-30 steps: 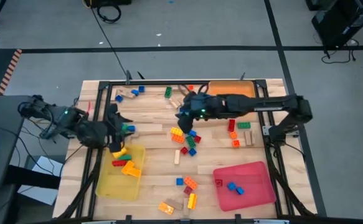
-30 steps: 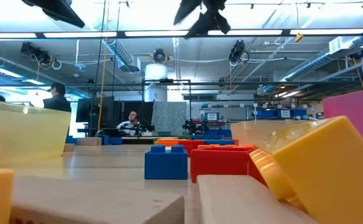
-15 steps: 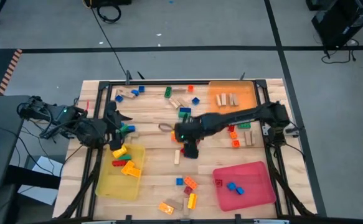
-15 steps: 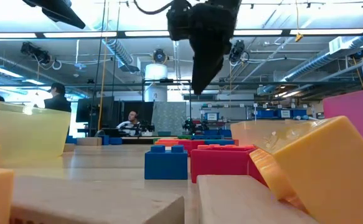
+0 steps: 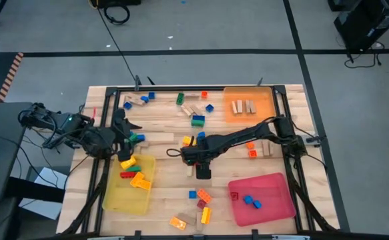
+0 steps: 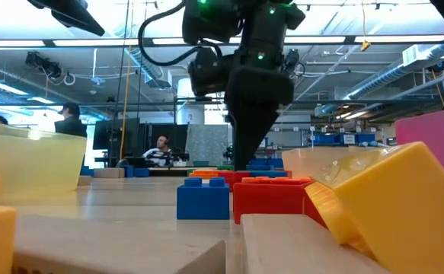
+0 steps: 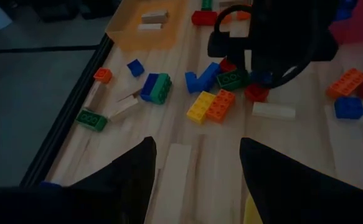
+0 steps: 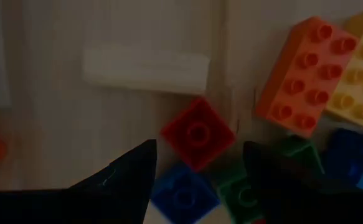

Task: Sort blocks by size
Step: Put the small red game piece into the red bin

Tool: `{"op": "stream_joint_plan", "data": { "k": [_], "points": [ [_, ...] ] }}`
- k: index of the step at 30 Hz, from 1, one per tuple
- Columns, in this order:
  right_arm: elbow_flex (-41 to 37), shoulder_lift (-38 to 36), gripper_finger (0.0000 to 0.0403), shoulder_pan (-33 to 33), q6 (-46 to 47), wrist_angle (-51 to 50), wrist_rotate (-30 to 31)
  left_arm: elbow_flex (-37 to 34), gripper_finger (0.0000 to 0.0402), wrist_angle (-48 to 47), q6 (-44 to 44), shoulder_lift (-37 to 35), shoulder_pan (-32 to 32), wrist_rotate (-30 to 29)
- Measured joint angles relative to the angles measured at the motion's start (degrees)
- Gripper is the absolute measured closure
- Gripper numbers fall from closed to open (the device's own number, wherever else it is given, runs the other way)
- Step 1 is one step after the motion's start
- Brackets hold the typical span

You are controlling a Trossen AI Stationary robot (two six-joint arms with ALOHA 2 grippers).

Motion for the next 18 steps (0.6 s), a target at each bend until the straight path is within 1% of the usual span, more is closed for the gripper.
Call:
{"op": "stream_joint_plan", "data": {
  "k": [6, 11, 18],
  "points": [
    [0.0, 0.1, 0.0149, -1.3, -1.4, 1.9, 0.2, 0.0, 0.0163, -0.1, -1.0, 1.1, 0.0, 0.0],
    [-0.5, 0.5, 0.0149, -2.5, -1.4, 2.1, -3.3, 0.0, 0.0163, -0.1, -1.4, 1.8, 0.0, 0.0],
    [-0.5, 2.7, 0.0149, -2.3, -1.2, 4.2, -4.7, 0.0, 0.0163, -0.4, -2.1, 1.9, 0.0, 0.0]
  ]
}}
